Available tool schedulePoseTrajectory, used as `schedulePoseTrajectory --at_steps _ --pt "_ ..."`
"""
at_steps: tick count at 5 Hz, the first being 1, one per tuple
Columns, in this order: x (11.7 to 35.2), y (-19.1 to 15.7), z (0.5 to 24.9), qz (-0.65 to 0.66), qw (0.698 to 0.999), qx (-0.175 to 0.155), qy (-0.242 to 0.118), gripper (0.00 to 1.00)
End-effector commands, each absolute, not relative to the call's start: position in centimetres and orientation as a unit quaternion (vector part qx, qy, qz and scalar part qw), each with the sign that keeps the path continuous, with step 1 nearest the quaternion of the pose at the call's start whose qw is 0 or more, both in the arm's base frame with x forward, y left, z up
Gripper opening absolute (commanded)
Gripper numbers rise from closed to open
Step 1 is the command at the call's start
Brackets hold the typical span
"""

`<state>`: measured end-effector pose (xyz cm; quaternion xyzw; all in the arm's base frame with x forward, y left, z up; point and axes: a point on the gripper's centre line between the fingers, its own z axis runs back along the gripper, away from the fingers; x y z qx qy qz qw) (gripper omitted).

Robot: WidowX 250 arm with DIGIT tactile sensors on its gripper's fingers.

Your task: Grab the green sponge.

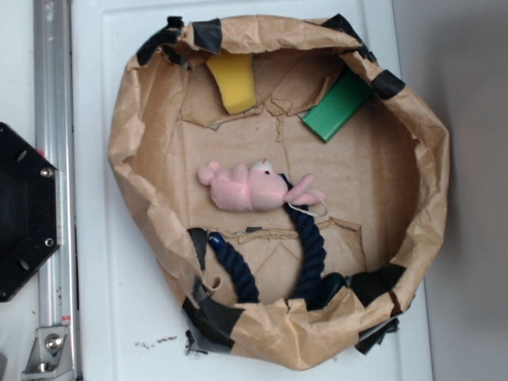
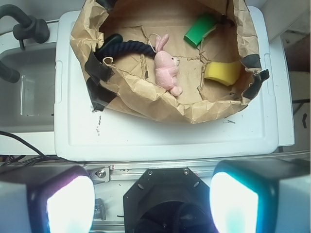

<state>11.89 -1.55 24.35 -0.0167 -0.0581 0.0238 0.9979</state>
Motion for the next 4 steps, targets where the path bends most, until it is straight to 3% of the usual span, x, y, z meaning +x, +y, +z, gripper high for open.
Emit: schedulePoseTrajectory --at_steps 1,3,4 --pt "11.9 -1.6 24.3 0.024 0.998 -0.017 -0.058 1.0" --pt "21.0 3.0 21.9 0.239 0.967 0.022 -0.087 1.0" --pt "24.4 3.7 19.0 0.247 0.965 0.023 -0.085 1.0"
